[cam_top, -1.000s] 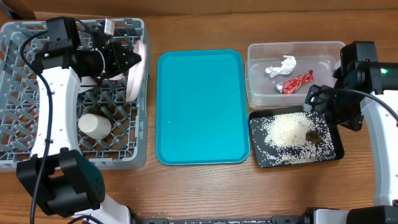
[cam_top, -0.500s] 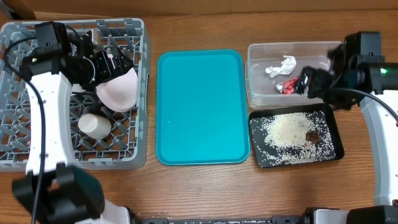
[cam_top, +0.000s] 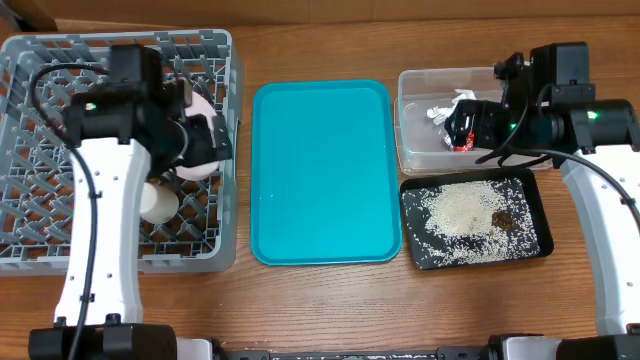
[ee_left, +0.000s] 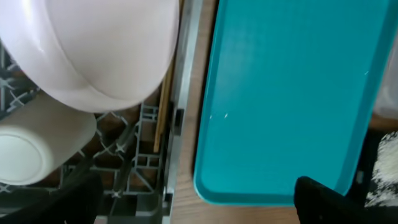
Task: Sort waste into correct bins and load items into the dishwasher
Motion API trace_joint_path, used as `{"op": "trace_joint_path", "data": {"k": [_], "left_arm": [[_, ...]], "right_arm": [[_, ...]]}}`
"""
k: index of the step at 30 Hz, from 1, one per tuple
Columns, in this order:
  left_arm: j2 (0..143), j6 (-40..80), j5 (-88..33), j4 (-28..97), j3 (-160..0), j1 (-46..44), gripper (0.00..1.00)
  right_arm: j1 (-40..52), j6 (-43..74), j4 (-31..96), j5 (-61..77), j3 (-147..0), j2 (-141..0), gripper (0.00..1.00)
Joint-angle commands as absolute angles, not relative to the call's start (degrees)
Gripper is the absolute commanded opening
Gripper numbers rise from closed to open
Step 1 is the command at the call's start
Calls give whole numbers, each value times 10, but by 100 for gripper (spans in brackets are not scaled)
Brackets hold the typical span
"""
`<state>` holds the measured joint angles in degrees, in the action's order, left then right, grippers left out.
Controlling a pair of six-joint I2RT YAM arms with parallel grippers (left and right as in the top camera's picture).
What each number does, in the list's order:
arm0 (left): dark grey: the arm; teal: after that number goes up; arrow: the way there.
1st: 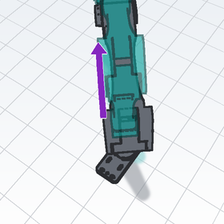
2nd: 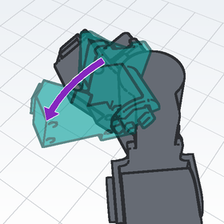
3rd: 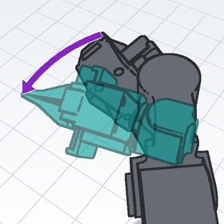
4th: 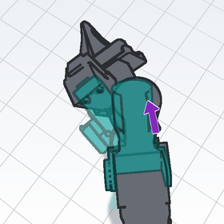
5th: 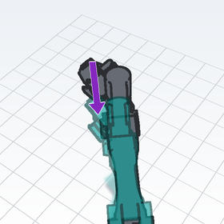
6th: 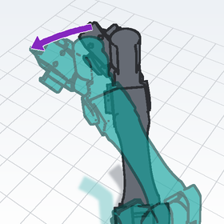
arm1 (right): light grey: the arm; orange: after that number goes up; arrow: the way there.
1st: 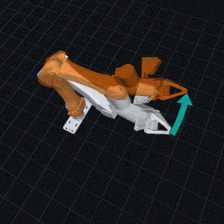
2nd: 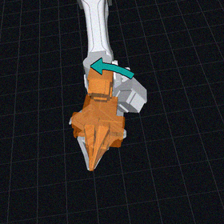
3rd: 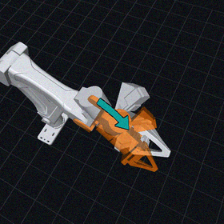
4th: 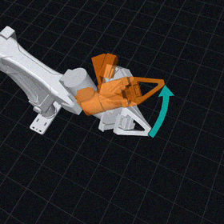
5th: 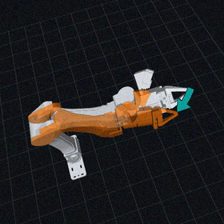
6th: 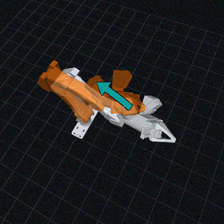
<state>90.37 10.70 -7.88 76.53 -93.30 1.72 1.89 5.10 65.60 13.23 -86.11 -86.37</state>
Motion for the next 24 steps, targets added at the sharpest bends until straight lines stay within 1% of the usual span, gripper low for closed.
{"op": "trace_joint_path", "data": {"k": [1,6,13,15,18,21,24], "left_arm": [[860,119,-46,755,-888,-21,99],[741,129,-41,682,-771,-44,99],[477,129,-40,548,-564,-53,100],[420,129,-39,536,-529,-53,100],[357,129,-39,525,-498,-53,100],[335,129,-39,557,-494,-53,100],[336,129,-39,581,-494,-53,100]], "right_arm": [[18,67,652,113,-823,-826,100],[18,79,609,102,-726,-718,100],[18,77,529,75,-564,-495,100],[18,77,536,75,-545,-455,100],[18,77,581,75,-543,-417,100],[18,77,617,75,-543,-406,100],[18,77,625,75,-543,-407,100]]}}
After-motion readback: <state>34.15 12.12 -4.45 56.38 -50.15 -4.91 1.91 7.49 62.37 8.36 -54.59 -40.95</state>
